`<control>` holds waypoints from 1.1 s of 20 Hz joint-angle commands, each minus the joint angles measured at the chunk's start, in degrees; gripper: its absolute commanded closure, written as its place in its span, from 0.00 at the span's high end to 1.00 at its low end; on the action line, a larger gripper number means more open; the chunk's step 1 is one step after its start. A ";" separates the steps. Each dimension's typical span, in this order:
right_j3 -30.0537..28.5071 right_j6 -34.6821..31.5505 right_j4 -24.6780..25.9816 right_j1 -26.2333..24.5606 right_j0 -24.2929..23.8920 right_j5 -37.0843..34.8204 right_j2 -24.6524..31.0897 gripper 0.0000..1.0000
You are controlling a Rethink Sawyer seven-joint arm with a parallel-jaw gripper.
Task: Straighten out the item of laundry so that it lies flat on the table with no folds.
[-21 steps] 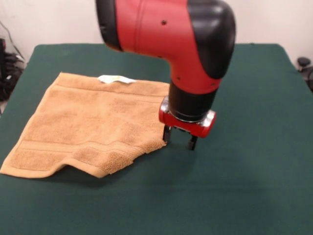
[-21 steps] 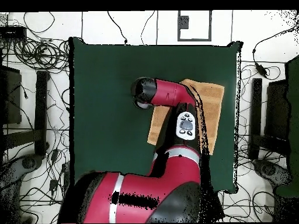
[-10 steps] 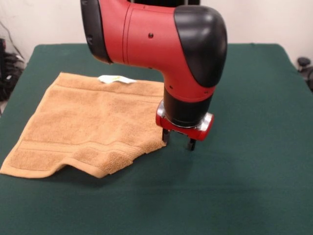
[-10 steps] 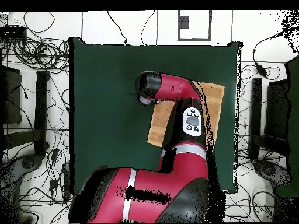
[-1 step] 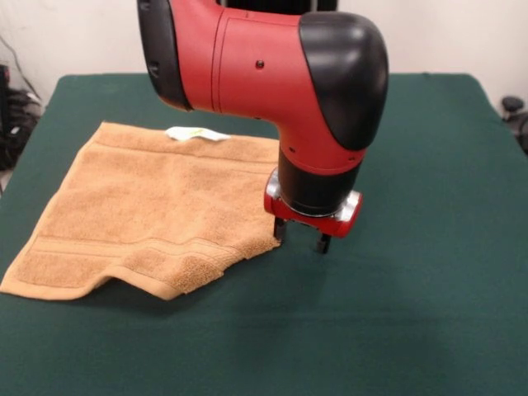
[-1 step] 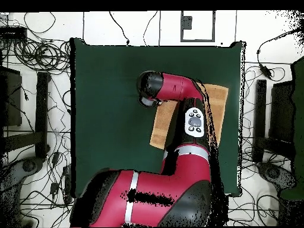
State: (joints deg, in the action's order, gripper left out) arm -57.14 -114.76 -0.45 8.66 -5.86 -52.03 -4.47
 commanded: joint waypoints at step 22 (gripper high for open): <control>2.33 -4.66 6.58 -5.51 3.99 3.83 -3.71 1.00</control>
State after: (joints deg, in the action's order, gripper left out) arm -55.07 -114.76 1.77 7.86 -2.32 -52.71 -7.80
